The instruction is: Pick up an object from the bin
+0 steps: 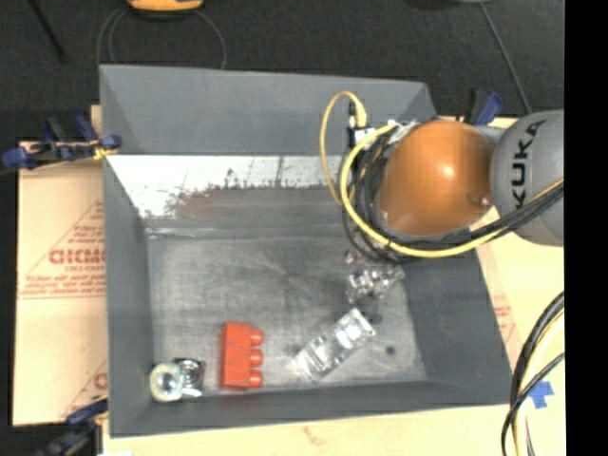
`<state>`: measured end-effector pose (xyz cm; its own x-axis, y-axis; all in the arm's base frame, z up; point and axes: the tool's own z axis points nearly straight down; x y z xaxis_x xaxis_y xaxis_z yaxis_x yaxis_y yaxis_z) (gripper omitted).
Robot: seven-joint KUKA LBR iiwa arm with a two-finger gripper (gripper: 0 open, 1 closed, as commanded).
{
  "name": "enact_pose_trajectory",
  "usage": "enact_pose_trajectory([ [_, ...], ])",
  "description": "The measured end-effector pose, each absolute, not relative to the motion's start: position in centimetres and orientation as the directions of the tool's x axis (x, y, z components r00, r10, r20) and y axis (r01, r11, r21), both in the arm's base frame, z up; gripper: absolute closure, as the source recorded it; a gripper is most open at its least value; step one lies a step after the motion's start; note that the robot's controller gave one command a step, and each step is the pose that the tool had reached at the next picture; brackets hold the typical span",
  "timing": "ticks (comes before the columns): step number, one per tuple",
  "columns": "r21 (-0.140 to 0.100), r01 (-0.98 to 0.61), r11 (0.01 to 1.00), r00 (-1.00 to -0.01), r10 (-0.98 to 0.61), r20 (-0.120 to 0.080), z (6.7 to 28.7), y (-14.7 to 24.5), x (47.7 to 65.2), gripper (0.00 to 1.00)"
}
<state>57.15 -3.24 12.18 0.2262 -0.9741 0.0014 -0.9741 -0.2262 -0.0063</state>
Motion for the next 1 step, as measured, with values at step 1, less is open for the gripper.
enact_pose_trajectory([
  [1,-0.005,-0.975,-0.221,0.221,-0.975,0.001,15.98,-3.31,57.32,1.0],
])
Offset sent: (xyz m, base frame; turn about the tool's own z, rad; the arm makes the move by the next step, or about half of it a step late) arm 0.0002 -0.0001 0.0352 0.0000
